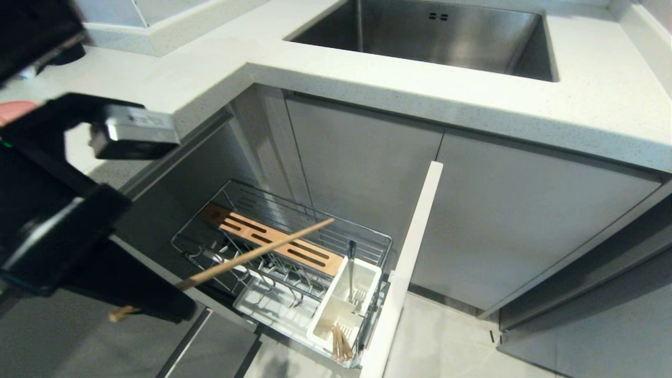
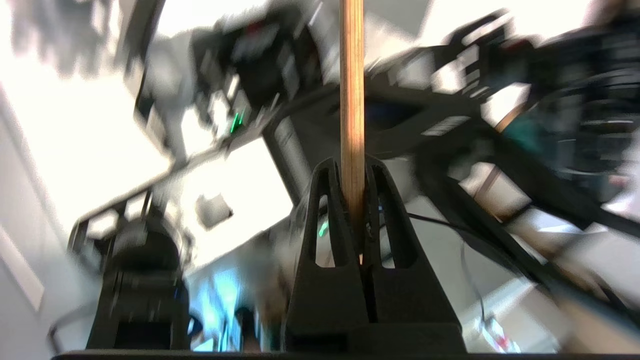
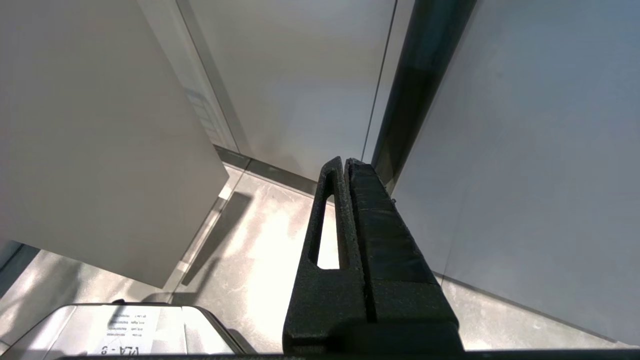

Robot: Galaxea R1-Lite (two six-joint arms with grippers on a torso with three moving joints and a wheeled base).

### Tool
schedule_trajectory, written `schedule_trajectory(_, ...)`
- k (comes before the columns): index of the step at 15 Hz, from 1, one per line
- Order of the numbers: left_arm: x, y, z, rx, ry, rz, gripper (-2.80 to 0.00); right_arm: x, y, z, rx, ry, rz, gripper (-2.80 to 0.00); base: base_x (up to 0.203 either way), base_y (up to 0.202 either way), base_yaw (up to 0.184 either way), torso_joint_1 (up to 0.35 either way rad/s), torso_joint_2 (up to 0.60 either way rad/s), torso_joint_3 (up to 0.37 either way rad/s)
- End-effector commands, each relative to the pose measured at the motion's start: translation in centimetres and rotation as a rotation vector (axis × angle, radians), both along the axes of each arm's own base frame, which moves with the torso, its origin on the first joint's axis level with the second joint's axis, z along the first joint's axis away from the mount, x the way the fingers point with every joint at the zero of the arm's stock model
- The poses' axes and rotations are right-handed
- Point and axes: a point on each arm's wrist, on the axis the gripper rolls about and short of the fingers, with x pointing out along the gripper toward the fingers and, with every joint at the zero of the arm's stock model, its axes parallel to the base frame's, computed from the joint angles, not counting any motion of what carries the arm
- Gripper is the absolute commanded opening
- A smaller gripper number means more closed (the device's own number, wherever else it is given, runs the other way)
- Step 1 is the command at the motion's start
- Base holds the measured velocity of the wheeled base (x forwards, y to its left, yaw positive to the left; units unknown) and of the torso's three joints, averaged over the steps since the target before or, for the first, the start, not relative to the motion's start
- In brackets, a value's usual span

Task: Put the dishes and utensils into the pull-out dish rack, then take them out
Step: Take the chopsticks out of the cupboard

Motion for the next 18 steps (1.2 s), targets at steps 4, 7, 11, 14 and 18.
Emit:
schedule_trajectory(4, -6.0, 6.6, 4.3, -0.298, -0.323, 0.083, -2.80, 0.0, 0.0, 0.0, 0.000, 0.000, 0.000, -2.80, 0.000, 0.000, 0.000, 0.000, 0.00, 0.000)
schedule_trajectory(7, -7.7, 8.7, 5.7, -0.417, -0.477, 0.205, -2.80, 0.0, 0.0, 0.0, 0.000, 0.000, 0.000, -2.80, 0.000, 0.000, 0.000, 0.000, 0.00, 0.000)
schedule_trajectory(11, -7.9, 10.0, 6.8, -0.442, -0.636, 0.455, -2.80, 0.0, 0.0, 0.0, 0.000, 0.000, 0.001, -2.80, 0.000, 0.000, 0.000, 0.000, 0.00, 0.000)
schedule_trajectory(14, -7.6, 10.6, 7.6, -0.418, -0.754, 0.606, -2.80, 0.0, 0.0, 0.0, 0.000, -0.002, 0.000, -2.80, 0.000, 0.000, 0.000, 0.000, 0.00, 0.000)
schedule_trajectory(18, -6.1, 11.7, 8.1, -0.214, -0.899, 0.909, -2.80, 0.0, 0.0, 0.0, 0.000, -0.001, 0.000, -2.80, 0.000, 0.000, 0.000, 0.000, 0.00, 0.000)
